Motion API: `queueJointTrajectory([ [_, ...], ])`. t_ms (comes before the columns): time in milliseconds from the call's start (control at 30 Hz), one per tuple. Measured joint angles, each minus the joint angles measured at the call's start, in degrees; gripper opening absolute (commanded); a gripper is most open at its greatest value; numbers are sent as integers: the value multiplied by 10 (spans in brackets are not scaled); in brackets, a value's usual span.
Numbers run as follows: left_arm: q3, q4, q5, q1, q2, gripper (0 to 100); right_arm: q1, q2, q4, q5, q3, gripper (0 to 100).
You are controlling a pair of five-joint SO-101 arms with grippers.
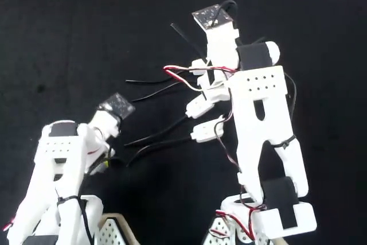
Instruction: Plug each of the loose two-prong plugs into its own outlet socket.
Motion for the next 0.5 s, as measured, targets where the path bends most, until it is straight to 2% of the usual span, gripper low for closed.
queueJointTrajectory([
  [133,-11,1,77,69,0,33,0,0,0,0,0,12],
  [267,-17,-4,112,133,1,33,0,0,0,0,0,12],
  [400,-18,-51,116,134,1,34,0,0,0,0,0,12],
  [500,-18,-38,87,142,1,34,0,0,0,0,0,12],
])
